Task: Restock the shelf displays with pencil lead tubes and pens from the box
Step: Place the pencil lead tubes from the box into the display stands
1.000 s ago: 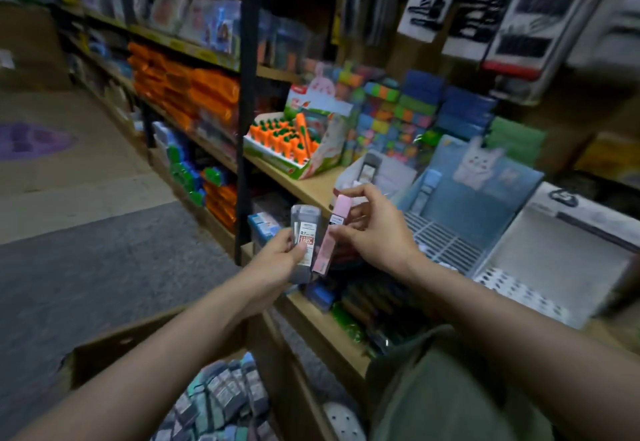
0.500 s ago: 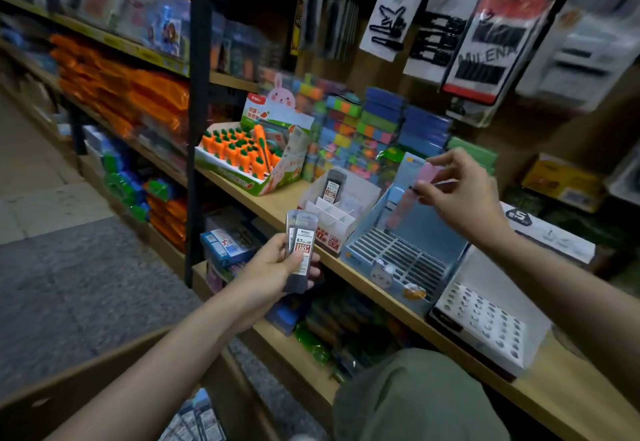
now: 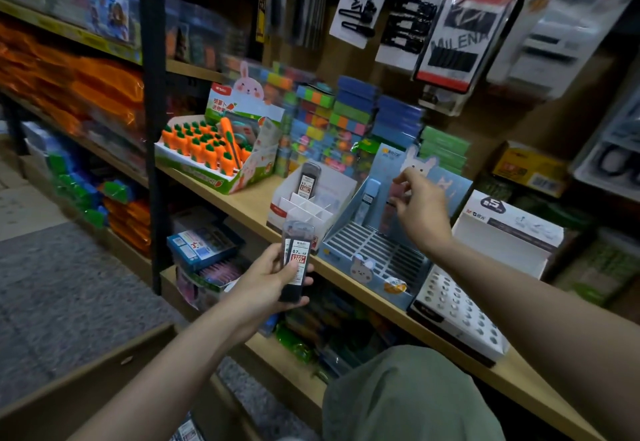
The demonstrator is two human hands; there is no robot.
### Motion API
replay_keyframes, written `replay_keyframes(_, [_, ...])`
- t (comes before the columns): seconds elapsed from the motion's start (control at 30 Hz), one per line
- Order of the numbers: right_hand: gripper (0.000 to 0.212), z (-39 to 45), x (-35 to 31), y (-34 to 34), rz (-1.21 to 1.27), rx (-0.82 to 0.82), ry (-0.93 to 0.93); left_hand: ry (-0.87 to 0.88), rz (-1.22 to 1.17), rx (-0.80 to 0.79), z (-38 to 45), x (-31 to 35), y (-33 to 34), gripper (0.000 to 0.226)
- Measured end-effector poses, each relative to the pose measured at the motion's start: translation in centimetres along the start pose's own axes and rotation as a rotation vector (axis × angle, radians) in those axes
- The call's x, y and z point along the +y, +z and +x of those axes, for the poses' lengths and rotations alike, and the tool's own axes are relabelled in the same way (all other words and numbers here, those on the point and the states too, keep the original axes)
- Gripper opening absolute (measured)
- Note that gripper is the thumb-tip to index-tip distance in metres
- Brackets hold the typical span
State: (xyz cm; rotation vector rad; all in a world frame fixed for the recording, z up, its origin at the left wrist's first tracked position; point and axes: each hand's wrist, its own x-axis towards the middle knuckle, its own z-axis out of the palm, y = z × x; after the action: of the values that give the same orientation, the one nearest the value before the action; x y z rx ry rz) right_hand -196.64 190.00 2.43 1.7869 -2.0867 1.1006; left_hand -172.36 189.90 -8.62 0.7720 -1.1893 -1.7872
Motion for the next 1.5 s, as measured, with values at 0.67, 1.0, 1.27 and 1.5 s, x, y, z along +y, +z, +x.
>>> replay_keyframes(0.67, [0.045, -1.7, 0.5, 0.3, -0.128, -0.114, 0.124, -0.045, -0.028, 0.011, -0.8, -0.5, 0.3, 0.025])
replay_keyframes(1.0, [0.069, -3.2, -1.2, -0.3, -0.040, -0.189, 0.104, -0.014, -0.041, -0.010, -1.7, 0.2, 0.0, 0.028])
replay_keyframes(1.27, [0.035, -5.8, -8.6, 1.8, 0.234, -0.541, -0.052, 0.046, -0.067, -0.047, -1.9, 1.3, -0.4, 0.027])
replay_keyframes(1.5, [0.021, -5.5, -9.2, 3.0, 0.343, -0.503, -0.034, 0.022, -0.030, -0.045, -2.3, 2.0, -0.7, 0.028])
